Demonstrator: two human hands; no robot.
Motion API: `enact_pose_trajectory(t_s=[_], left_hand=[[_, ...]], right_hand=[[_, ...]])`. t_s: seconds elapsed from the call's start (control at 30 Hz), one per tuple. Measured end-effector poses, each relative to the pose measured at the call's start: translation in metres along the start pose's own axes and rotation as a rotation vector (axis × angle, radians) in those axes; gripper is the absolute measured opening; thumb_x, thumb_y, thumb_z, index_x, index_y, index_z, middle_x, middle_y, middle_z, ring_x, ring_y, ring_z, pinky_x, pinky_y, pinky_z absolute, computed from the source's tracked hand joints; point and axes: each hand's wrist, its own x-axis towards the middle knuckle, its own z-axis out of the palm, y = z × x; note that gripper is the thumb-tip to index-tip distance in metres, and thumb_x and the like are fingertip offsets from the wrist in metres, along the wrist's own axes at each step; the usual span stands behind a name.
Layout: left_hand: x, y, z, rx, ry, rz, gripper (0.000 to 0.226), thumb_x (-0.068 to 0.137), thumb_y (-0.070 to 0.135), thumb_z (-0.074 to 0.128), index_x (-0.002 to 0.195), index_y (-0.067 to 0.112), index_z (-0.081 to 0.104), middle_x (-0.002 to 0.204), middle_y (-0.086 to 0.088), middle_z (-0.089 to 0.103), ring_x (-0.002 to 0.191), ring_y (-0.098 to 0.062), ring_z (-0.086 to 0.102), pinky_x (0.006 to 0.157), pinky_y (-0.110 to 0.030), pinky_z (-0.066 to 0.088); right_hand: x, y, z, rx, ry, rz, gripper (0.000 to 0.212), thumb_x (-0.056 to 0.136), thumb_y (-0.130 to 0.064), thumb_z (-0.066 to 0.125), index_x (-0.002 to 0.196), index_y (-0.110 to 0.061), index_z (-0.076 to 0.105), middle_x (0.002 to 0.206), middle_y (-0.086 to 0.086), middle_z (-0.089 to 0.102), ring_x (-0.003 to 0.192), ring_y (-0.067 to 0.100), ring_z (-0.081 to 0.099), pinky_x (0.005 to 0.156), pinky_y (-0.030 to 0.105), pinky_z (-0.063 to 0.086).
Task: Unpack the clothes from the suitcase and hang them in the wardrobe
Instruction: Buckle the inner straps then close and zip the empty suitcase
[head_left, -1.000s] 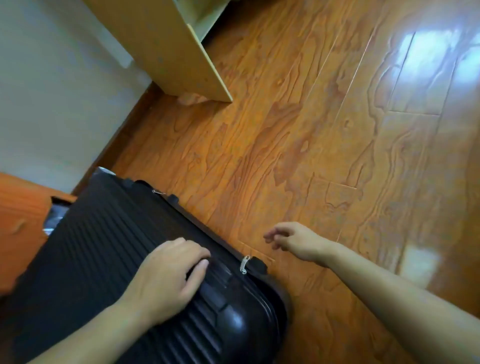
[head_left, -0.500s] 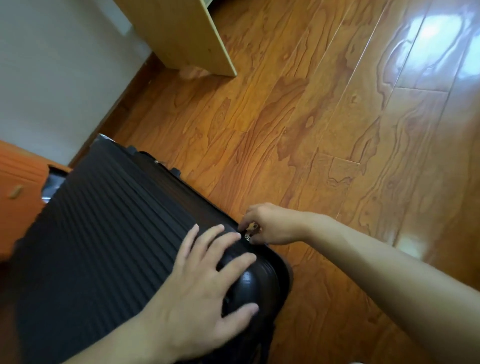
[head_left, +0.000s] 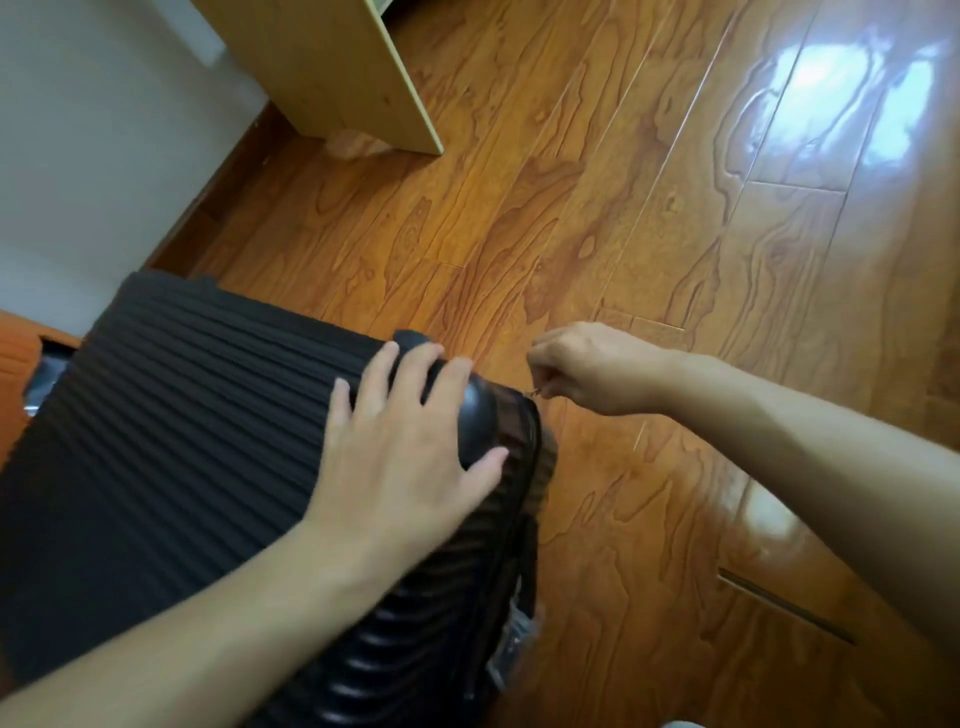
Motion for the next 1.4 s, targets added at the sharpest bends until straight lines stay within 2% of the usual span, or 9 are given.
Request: enact_pose_trajectory(t_s=[0.23, 0.4, 0.6, 0.73, 0.93, 1.03, 1.13, 1.23, 1.4], left_hand=[[0.104, 0.034, 0.006, -0.042, 0.029, -0.007, 0.062, 0.084, 0.058, 0.067, 0.133, 0.024, 0.051, 0.138, -0.001, 0.045, 0.134, -0.031, 0.042, 0.102, -0.077, 0.034], [0.112, 0.022, 0.001, -0.113, 0.099, 0.008, 0.068, 0.092, 0.056, 0.061, 0.15, 0.028, 0.04, 0.156, -0.006, 0.033, 0.149, -0.031, 0.024, 0.116, -0.067, 0.024], [-0.079, -0.028, 0.019, -0.049, -0.082, 0.549, 0.087, 0.083, 0.086, 0.044, 0.154, 0.038, 0.038, 0.167, -0.011, 0.02, 0.155, -0.041, 0.011, 0.113, -0.074, 0.025], [-0.109, -0.041, 0.026, 0.107, -0.138, 0.704, 0.098, 0.073, 0.093, 0.049, 0.153, 0.037, 0.043, 0.166, -0.014, 0.024, 0.151, -0.049, 0.019, 0.104, -0.08, 0.031], [-0.127, -0.057, 0.051, 0.413, 0.039, 1.167, 0.037, 0.104, 0.045, 0.048, 0.139, 0.037, 0.052, 0.161, -0.006, 0.039, 0.147, -0.043, 0.033, 0.109, -0.076, 0.026], [-0.105, -0.055, 0.04, 0.316, 0.01, 1.119, 0.028, 0.104, 0.034, 0.046, 0.13, 0.035, 0.057, 0.153, -0.008, 0.05, 0.147, -0.045, 0.032, 0.104, -0.079, 0.031], [-0.068, -0.043, 0.032, 0.298, 0.038, 1.021, 0.051, 0.095, 0.047, 0.055, 0.144, 0.03, 0.05, 0.162, -0.013, 0.034, 0.151, -0.048, 0.02, 0.106, -0.078, 0.028], [-0.027, -0.023, 0.021, 0.228, 0.061, 0.754, 0.094, 0.076, 0.076, 0.064, 0.152, 0.025, 0.041, 0.165, -0.015, 0.026, 0.152, -0.047, 0.016, 0.108, -0.075, 0.028], [0.061, 0.029, 0.017, 0.135, 0.194, 0.321, 0.096, 0.072, 0.079, 0.066, 0.147, 0.024, 0.043, 0.157, -0.009, 0.04, 0.147, -0.043, 0.031, 0.106, -0.071, 0.036]], right_hand=[[-0.035, 0.011, 0.021, 0.092, 0.126, 0.232, 0.016, 0.085, -0.01, 0.064, 0.08, -0.021, 0.054, 0.085, -0.006, 0.057, 0.083, 0.021, 0.059, 0.073, 0.04, 0.05], [-0.054, -0.015, 0.049, 0.164, 0.091, 0.207, 0.012, 0.085, -0.016, 0.062, 0.082, -0.021, 0.052, 0.086, -0.006, 0.056, 0.081, 0.022, 0.059, 0.07, 0.044, 0.052], [-0.021, 0.006, 0.03, 0.096, 0.386, 0.457, 0.01, 0.094, -0.026, 0.06, 0.09, -0.017, 0.056, 0.091, 0.004, 0.057, 0.087, 0.03, 0.057, 0.072, 0.04, 0.048], [-0.001, 0.028, 0.004, 0.027, 0.356, 0.521, 0.008, 0.095, -0.024, 0.063, 0.091, -0.017, 0.064, 0.097, 0.003, 0.061, 0.094, 0.028, 0.059, 0.075, 0.037, 0.048], [-0.006, 0.026, 0.012, 0.03, 0.397, 0.52, 0.006, 0.095, -0.019, 0.062, 0.09, -0.016, 0.064, 0.094, 0.0, 0.059, 0.092, 0.023, 0.056, 0.076, 0.039, 0.048], [-0.006, 0.027, 0.015, 0.031, 0.419, 0.487, 0.006, 0.094, -0.017, 0.062, 0.091, -0.012, 0.065, 0.094, 0.002, 0.061, 0.091, 0.023, 0.056, 0.075, 0.038, 0.046], [-0.013, 0.024, 0.017, 0.036, 0.355, 0.395, 0.004, 0.09, -0.014, 0.063, 0.086, -0.012, 0.063, 0.089, 0.0, 0.058, 0.085, 0.021, 0.054, 0.068, 0.034, 0.04], [-0.034, 0.027, 0.016, 0.074, 0.292, 0.313, 0.007, 0.085, -0.012, 0.069, 0.082, -0.014, 0.063, 0.084, -0.005, 0.056, 0.082, 0.019, 0.055, 0.067, 0.029, 0.035], [-0.09, 0.047, 0.017, 0.146, 0.32, 0.403, 0.017, 0.087, -0.011, 0.072, 0.078, -0.019, 0.061, 0.081, -0.006, 0.058, 0.08, 0.019, 0.057, 0.073, 0.036, 0.048]])
